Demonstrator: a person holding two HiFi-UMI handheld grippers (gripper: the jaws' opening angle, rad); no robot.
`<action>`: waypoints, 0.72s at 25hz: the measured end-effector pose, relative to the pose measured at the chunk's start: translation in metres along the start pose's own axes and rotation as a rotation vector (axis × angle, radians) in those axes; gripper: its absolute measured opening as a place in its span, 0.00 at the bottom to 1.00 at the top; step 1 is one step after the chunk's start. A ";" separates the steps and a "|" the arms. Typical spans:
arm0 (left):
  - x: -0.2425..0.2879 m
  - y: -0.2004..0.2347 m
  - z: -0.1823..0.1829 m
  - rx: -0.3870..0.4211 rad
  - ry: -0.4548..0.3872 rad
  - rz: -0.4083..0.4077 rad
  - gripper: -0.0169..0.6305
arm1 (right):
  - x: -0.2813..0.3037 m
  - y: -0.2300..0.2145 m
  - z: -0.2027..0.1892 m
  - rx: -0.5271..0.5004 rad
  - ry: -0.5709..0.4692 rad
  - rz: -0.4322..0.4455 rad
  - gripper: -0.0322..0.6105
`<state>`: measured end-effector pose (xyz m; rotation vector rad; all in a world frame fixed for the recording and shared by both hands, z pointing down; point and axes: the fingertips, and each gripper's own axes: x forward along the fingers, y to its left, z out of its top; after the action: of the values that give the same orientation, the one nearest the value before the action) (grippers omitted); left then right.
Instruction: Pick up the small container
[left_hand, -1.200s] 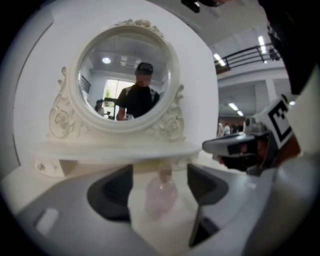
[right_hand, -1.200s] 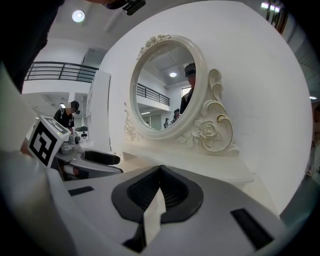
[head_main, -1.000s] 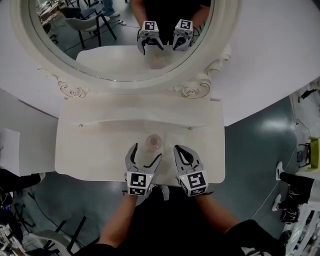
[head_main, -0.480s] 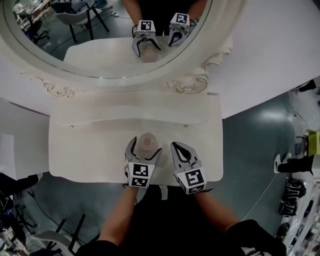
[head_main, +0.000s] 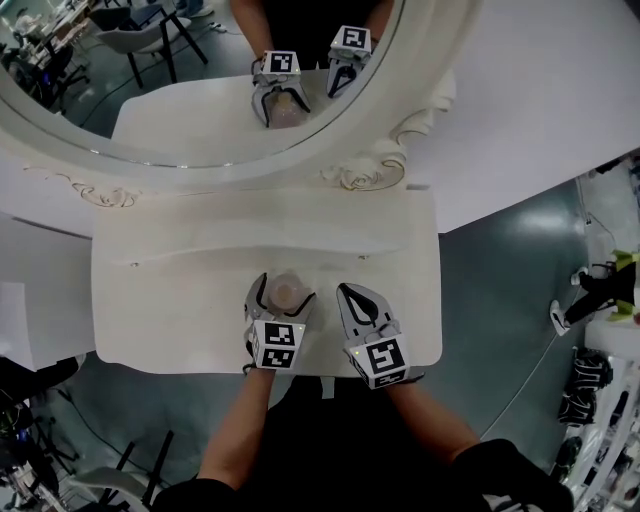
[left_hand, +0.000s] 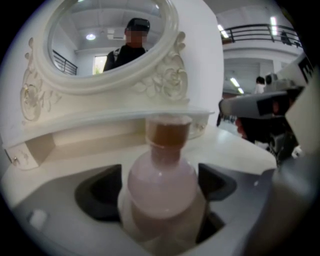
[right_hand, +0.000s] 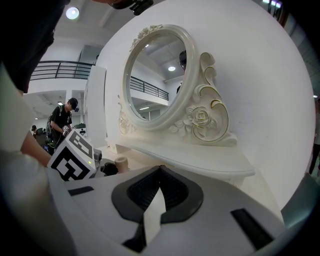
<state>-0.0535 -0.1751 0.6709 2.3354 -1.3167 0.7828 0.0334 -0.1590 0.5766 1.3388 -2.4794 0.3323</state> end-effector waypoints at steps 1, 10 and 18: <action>0.002 0.000 -0.001 -0.003 0.008 -0.001 0.75 | 0.000 -0.001 -0.001 0.001 0.004 0.000 0.04; 0.011 -0.002 -0.004 0.029 0.074 0.012 0.75 | 0.004 -0.009 0.000 0.006 0.003 -0.004 0.04; 0.014 -0.003 -0.006 0.031 0.095 -0.008 0.74 | 0.009 -0.010 -0.001 0.015 0.009 0.007 0.04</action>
<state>-0.0470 -0.1803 0.6843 2.2955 -1.2636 0.9058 0.0371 -0.1711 0.5820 1.3327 -2.4795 0.3585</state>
